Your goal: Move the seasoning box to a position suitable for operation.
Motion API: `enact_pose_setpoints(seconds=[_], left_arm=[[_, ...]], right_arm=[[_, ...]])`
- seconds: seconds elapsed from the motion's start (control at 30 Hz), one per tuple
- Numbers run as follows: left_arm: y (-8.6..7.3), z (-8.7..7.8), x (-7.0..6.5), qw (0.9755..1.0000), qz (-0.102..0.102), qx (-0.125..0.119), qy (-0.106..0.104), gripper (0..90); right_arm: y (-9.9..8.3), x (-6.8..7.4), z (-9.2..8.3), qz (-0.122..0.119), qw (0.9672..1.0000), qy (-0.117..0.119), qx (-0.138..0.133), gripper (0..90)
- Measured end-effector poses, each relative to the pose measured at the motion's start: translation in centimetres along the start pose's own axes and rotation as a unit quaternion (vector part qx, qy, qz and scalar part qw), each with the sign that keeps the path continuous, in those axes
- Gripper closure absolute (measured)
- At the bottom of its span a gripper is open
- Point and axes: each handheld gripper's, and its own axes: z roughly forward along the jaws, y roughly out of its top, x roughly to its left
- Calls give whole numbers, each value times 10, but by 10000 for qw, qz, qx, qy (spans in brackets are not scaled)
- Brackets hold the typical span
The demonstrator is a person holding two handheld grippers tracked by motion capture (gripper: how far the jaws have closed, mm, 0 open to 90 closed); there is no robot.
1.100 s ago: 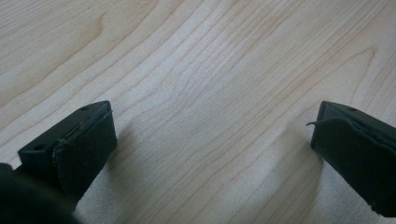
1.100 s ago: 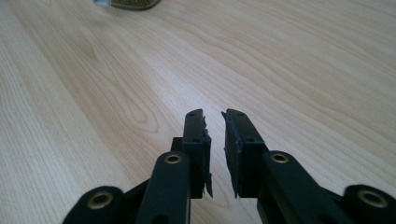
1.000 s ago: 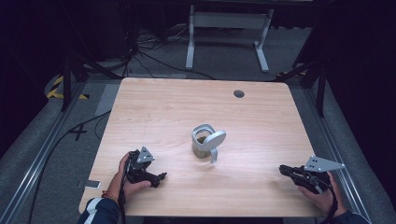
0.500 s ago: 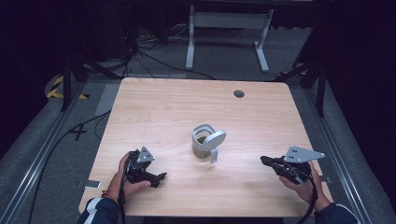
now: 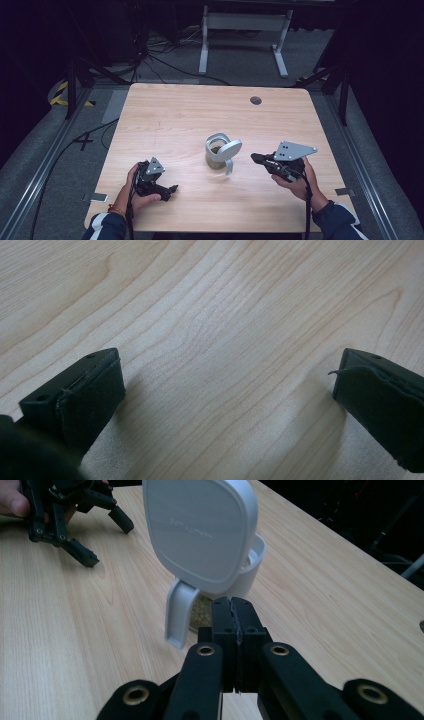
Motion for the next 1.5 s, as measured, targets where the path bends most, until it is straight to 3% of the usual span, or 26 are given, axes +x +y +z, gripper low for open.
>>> enact_pose_setpoints(seconds=[0.57, 1.5], left_arm=[[-5, -3, 0, 9999, -68, -46, 61, 4], [-5, -3, 0, 10000, -56, -47, 51, 4]], right_arm=[[23, 9, 25, -173, 9996, 183, -122, 900], [33, 9, 37, -203, 9996, 117, -128, 900]])
